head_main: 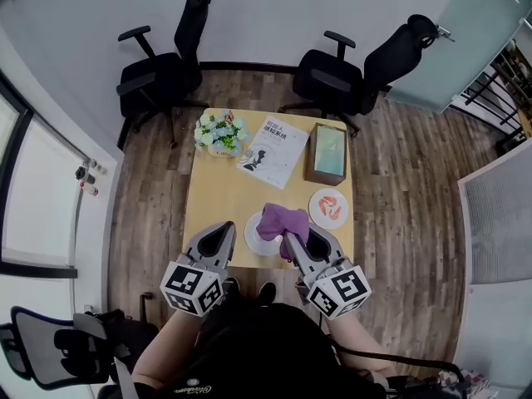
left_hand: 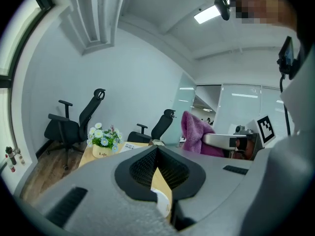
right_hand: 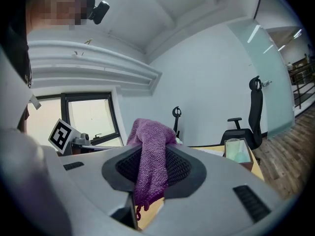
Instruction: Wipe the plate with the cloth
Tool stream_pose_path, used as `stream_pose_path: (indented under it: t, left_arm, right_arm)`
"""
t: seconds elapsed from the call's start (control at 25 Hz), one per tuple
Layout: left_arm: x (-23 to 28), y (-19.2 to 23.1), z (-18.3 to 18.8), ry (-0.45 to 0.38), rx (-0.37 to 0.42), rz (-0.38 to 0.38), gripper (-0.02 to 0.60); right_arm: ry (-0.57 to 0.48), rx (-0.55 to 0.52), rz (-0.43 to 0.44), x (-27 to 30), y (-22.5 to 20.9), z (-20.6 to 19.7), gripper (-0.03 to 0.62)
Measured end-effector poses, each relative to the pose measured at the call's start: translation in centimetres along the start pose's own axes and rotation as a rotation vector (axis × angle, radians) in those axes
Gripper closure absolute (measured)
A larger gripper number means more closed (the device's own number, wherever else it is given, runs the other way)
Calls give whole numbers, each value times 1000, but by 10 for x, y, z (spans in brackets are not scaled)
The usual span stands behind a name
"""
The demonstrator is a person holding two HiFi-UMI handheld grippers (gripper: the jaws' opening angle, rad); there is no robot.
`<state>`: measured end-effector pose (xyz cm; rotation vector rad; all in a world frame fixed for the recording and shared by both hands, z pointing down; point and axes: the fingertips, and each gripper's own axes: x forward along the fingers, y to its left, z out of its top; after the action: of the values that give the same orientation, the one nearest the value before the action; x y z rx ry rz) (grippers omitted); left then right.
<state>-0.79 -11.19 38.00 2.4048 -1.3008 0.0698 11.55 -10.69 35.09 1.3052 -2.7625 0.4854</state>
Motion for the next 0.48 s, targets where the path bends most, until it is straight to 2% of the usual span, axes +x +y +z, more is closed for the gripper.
stream_pose_path:
  t: [0.2,0.48]
  left_arm:
    - [3,20,3,16,0,-23,588]
    - [7,33,-24,82,-31,-43,588]
  right_arm:
    - [14,29,-25,12,1,-3,497]
    - [82,55,-70,20,0,-31,496]
